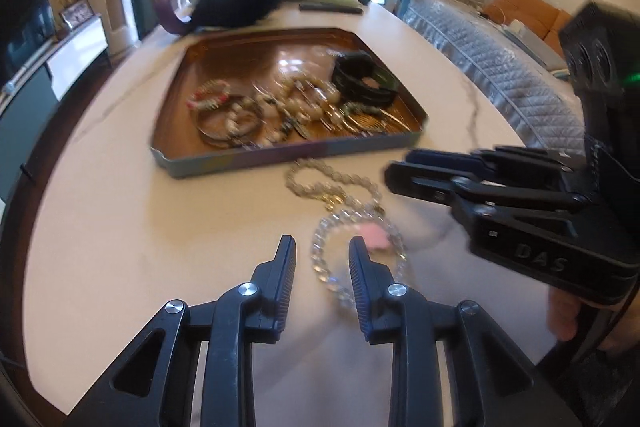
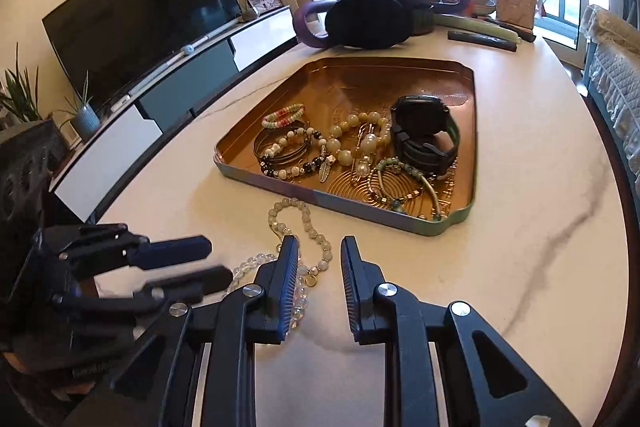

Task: Organize jewelry
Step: 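Move both grippers back toward the pearl and crystal bracelets, then grasp the crystal heart bracelet with the left gripper while the right gripper grasps the pearl bracelet, then carry both bracelets into the copper tray and open both grippers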

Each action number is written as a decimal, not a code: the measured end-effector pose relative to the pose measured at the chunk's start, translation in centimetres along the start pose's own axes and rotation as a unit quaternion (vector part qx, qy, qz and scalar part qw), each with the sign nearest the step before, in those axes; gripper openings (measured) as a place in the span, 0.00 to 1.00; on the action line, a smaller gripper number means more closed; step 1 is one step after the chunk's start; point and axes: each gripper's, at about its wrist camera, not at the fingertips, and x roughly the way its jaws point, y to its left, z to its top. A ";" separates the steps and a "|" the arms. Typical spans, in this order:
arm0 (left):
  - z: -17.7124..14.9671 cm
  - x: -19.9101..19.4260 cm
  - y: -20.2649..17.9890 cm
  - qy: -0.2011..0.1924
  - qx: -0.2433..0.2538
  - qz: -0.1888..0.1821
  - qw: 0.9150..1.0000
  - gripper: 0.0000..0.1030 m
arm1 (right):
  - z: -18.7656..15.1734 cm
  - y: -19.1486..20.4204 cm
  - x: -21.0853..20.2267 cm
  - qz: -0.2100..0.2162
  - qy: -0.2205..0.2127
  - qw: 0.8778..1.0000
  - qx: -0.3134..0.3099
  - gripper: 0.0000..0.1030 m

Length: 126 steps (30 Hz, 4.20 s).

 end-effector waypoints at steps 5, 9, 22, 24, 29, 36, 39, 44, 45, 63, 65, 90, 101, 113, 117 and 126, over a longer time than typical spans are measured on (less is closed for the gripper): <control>-0.4 1.3 -0.3 0.012 0.014 0.040 0.999 0.24 | -0.5 1.0 1.7 -0.019 0.018 0.999 -0.025 0.19; 0.2 1.5 0.9 0.010 -0.005 0.049 0.999 0.09 | -0.6 1.3 2.6 -0.050 0.021 0.998 -0.043 0.10; 0.5 1.1 5.0 0.017 -0.079 0.034 0.996 0.11 | -1.5 -2.5 0.5 -0.061 0.028 0.998 -0.007 0.04; 0.3 0.9 4.6 0.022 -0.083 0.021 0.996 0.15 | -1.5 -2.7 0.1 -0.039 0.022 0.999 0.001 0.06; 0.5 -0.1 3.8 0.010 -0.083 0.012 0.996 0.58 | -1.1 -2.3 -0.5 -0.036 0.003 0.999 -0.014 0.44; 0.4 1.2 2.1 0.021 -0.046 0.016 0.999 0.66 | -0.6 -1.5 1.2 -0.034 0.018 0.999 -0.035 0.51; 0.5 1.8 1.1 0.017 -0.022 0.028 0.999 0.69 | -0.5 -1.2 2.1 -0.036 0.028 0.998 -0.045 0.54; 0.8 2.1 1.0 0.004 -0.005 0.036 0.999 0.36 | -0.1 -0.8 2.9 -0.055 0.035 0.996 -0.068 0.56; 0.9 2.1 1.0 0.005 0.000 0.035 0.999 0.22 | 0.0 -0.6 3.0 -0.055 0.036 0.995 -0.074 0.54; 1.6 0.0 1.2 -0.009 -0.030 -0.029 0.999 0.04 | 0.7 -0.5 0.2 -0.019 -0.007 0.999 -0.047 0.05; 1.8 -0.1 1.3 -0.007 -0.034 -0.036 0.999 0.04 | 0.9 -0.5 -0.7 -0.014 -0.018 0.999 -0.044 0.05; 0.2 2.1 -1.4 0.010 0.036 0.021 0.999 0.53 | 1.3 -1.3 -3.2 0.006 -0.037 0.999 -0.021 0.05; 1.5 1.4 0.8 -0.003 -0.032 -0.019 0.999 0.26 | 1.3 -1.3 -3.1 0.002 -0.043 0.999 -0.018 0.05; 3.4 -4.0 -1.2 -0.071 -0.006 -0.047 0.996 0.26 | 1.5 -0.9 -4.0 0.009 -0.060 0.998 -0.018 0.05; 3.7 -4.9 -1.4 -0.084 -0.006 -0.052 0.995 0.26 | 1.7 -0.9 -4.5 0.006 -0.069 0.998 -0.015 0.05; 5.1 -7.3 -1.9 -0.126 0.001 -0.050 0.991 0.27 | 2.3 -0.3 -5.9 0.017 -0.090 0.996 -0.008 0.05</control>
